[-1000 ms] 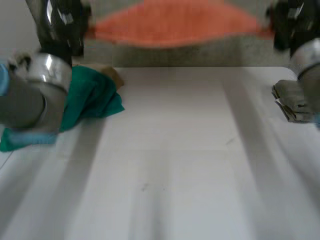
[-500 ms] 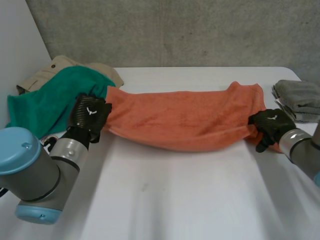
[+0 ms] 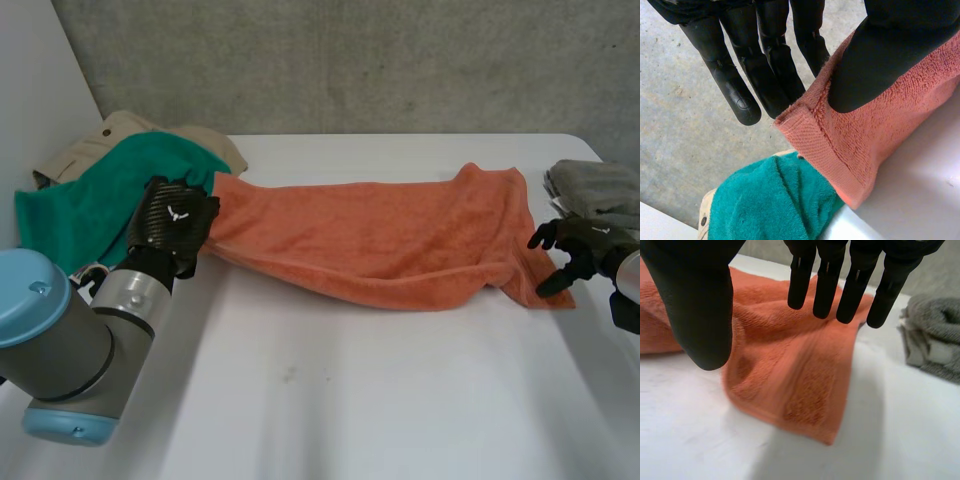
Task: Fold the laundry.
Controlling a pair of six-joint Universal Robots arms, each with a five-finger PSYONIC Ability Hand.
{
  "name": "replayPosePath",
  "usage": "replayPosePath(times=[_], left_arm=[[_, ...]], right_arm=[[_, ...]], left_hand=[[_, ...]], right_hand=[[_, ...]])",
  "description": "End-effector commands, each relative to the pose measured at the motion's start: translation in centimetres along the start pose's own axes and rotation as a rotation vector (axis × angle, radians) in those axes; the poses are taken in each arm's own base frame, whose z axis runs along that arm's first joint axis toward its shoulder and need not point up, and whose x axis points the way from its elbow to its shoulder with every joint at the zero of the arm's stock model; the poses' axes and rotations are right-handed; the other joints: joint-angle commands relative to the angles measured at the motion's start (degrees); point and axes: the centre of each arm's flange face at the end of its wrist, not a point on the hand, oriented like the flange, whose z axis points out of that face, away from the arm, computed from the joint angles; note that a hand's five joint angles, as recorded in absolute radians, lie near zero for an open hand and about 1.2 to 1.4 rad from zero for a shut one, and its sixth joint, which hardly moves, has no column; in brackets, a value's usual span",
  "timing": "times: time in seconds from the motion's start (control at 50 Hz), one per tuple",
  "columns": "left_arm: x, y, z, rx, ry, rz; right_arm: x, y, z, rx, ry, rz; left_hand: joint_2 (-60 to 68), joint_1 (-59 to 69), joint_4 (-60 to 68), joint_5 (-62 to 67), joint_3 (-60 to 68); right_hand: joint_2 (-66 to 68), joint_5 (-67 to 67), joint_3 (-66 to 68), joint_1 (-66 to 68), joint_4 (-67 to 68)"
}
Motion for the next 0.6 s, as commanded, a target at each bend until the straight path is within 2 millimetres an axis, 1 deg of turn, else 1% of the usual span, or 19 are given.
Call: replayPosePath(times=[0.02,0.06,0.18,0.26,0.32,0.34,0.38,0.4,0.42,0.44,0.56,0.6], left_arm=[[0.0,-0.2,0.0,0.006,0.000,0.000],[0.0,-0.2,0.1,0.008,-0.001,0.000],[0.0,-0.3,0.1,0.010,-0.002,0.000],[0.0,-0.2,0.1,0.007,-0.003,0.000],[-0.3,-0.4,0.2,0.011,-0.011,0.001],[-0.3,-0.5,0.1,0.012,-0.012,0.001],[-0.6,-0.8,0.1,0.020,-0.019,0.002],[-0.7,-0.9,0.1,0.022,-0.021,0.002],[-0.8,-0.9,0.1,0.025,-0.025,0.002],[-1.0,-1.1,0.1,0.029,-0.030,0.003],[-1.9,-2.3,-0.4,0.046,-0.048,0.004],[-2.5,-2.9,-1.1,0.037,-0.050,0.006]], right_arm=[[-0.9,1.4,-0.5,-0.082,-0.053,0.055],[-1.0,1.8,-0.1,-0.088,-0.055,0.079],[-0.9,2.2,0.7,-0.091,-0.051,0.156],[-0.3,2.5,2.0,-0.074,-0.022,0.166],[-0.7,2.5,3.1,-0.061,-0.001,0.156],[-1.3,2.6,3.6,-0.060,0.000,0.144],[-2.0,2.6,4.0,-0.058,-0.002,0.131],[-2.2,2.5,4.1,-0.056,-0.004,0.128],[-2.6,2.4,4.2,-0.047,-0.007,0.120],[-2.6,2.3,4.3,-0.039,-0.005,0.116],[-2.4,1.9,3.8,0.001,0.019,0.113],[-2.5,-0.4,2.3,0.074,0.005,0.071]], left_hand=[[11.26,16.41,10.98,12.03,11.53],[11.26,16.41,10.98,12.03,11.53],[11.26,16.41,10.98,12.03,11.53],[11.26,16.41,10.98,12.03,11.53],[11.26,16.41,10.98,12.03,11.53],[11.26,16.41,10.98,12.03,11.53],[11.26,16.41,10.98,12.03,11.53],[11.26,16.41,10.98,12.03,11.53],[11.26,16.41,10.98,12.03,11.53],[11.26,16.41,10.98,12.03,11.53],[11.26,16.41,10.98,12.03,11.53],[11.26,16.41,10.98,12.03,11.53]], right_hand=[[-1.32,-0.11,-1.28,-1.67,-1.08],[-1.33,-0.12,-1.29,-1.67,-1.09],[0.02,1.23,0.06,-0.33,0.25],[1.02,2.23,1.07,0.68,1.26],[2.54,3.75,2.58,2.19,2.77],[5.21,6.42,5.25,4.86,5.44],[12.25,13.46,12.29,11.91,12.49],[20.62,21.83,20.66,20.28,20.86],[45.52,46.73,45.56,45.18,45.76],[50.21,51.42,50.25,49.86,50.44],[50.25,51.46,50.29,49.91,50.49],[50.25,51.46,50.29,49.91,50.49]])
